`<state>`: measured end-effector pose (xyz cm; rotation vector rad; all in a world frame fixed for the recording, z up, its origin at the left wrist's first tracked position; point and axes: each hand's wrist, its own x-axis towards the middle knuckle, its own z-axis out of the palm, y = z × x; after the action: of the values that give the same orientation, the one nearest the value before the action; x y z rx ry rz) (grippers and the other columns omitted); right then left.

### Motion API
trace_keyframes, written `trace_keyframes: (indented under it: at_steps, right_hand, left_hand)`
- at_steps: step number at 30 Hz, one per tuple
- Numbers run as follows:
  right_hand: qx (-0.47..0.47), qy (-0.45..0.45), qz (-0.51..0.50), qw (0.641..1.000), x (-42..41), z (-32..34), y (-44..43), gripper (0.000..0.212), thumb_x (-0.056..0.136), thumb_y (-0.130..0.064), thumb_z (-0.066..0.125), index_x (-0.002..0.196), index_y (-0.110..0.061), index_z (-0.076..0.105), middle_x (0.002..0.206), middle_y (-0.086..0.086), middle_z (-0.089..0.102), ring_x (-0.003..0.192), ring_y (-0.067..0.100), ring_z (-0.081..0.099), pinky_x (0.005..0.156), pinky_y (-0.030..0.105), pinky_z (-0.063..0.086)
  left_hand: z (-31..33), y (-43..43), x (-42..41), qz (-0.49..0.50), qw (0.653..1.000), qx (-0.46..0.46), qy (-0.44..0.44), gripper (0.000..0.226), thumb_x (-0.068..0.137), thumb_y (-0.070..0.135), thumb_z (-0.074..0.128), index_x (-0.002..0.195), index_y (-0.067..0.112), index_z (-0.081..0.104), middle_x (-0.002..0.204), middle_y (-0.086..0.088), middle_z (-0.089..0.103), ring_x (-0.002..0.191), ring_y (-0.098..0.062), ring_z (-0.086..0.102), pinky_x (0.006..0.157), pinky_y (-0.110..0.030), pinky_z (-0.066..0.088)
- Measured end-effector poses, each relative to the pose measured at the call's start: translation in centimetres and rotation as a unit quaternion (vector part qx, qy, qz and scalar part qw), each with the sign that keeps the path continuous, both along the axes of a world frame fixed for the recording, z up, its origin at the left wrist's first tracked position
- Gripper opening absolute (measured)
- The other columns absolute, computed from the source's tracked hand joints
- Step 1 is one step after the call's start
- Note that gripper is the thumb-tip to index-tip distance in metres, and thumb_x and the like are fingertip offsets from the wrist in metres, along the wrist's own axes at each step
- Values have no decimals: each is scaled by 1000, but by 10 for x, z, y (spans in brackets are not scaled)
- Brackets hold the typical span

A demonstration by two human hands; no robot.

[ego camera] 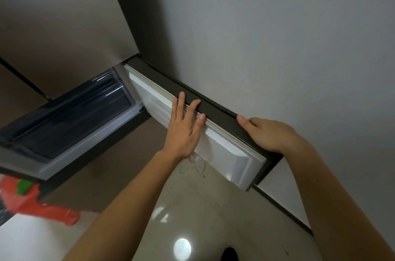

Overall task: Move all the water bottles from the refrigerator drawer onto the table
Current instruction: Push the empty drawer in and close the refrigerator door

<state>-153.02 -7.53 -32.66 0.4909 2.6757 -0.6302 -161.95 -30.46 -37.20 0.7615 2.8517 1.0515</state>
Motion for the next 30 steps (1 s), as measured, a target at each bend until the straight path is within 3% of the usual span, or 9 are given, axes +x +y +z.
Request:
trace_keyframes:
  at_steps: [3,6,8,10,14,18,22,26,30]
  right_hand:
    - [-187,-63,-33,980,8,0,-27,84,87,-84,19,140,-29,54,134,-4,61,115,18,60,90,29,43]
    - [-344,-103,-56,931,16,-2,-67,71,91,-76,32,134,-27,61,109,-16,70,94,3,70,75,15,52]
    - [-389,-73,-53,917,19,-18,-107,66,96,-68,35,147,-27,48,130,-16,61,116,3,61,99,24,48]
    - [-436,-2,-41,899,20,-35,-156,63,103,-54,37,159,-33,18,154,-20,27,140,2,31,117,26,26]
    - [-437,93,-12,895,14,-56,-262,72,103,-41,41,155,-47,-9,165,-16,0,150,8,10,123,36,16]
    - [-441,131,-1,888,1,-62,-361,79,101,-44,44,151,-47,-18,167,-8,4,151,13,15,123,43,19]
    - [-424,137,2,896,-23,-61,-435,83,102,-48,46,155,-36,-18,168,-1,-4,153,15,5,121,32,8]
    - [-415,139,-4,899,-48,-59,-484,87,100,-50,48,156,-32,-16,168,5,-3,153,24,8,120,35,11]
    - [-440,154,-12,884,-68,-63,-510,101,92,-49,63,157,-33,-13,168,3,1,152,23,12,114,29,16]
  left_hand:
    - [-3,-25,16,-4,998,41,-38,58,101,55,26,155,34,21,163,12,-19,148,-7,-25,122,-38,-4]
    - [-1,-66,33,-19,993,78,-92,59,103,52,28,157,37,10,162,17,-21,148,-4,-19,123,-40,-1]
    - [4,-98,47,-18,987,95,-127,61,103,53,29,157,39,5,162,18,-19,149,-2,-15,123,-38,0]
    - [8,-134,63,-11,980,119,-158,65,101,55,31,157,37,4,163,16,-14,149,0,-12,124,-38,1]
    - [16,-218,91,3,954,184,-238,70,99,54,39,156,35,3,163,20,-3,148,5,1,125,-34,8]
    - [28,-308,102,5,957,160,-242,67,97,55,43,150,45,3,151,39,0,136,24,5,108,0,9]
    - [37,-394,97,125,949,123,-263,65,101,48,46,157,32,16,162,14,14,148,-5,17,123,-34,17]
    - [29,-446,94,241,955,69,-158,58,103,40,45,154,17,30,153,-6,41,138,-22,40,115,-37,32]
    - [9,-459,86,334,917,187,-109,58,102,44,43,154,23,28,151,-5,41,136,-21,42,114,-38,35]
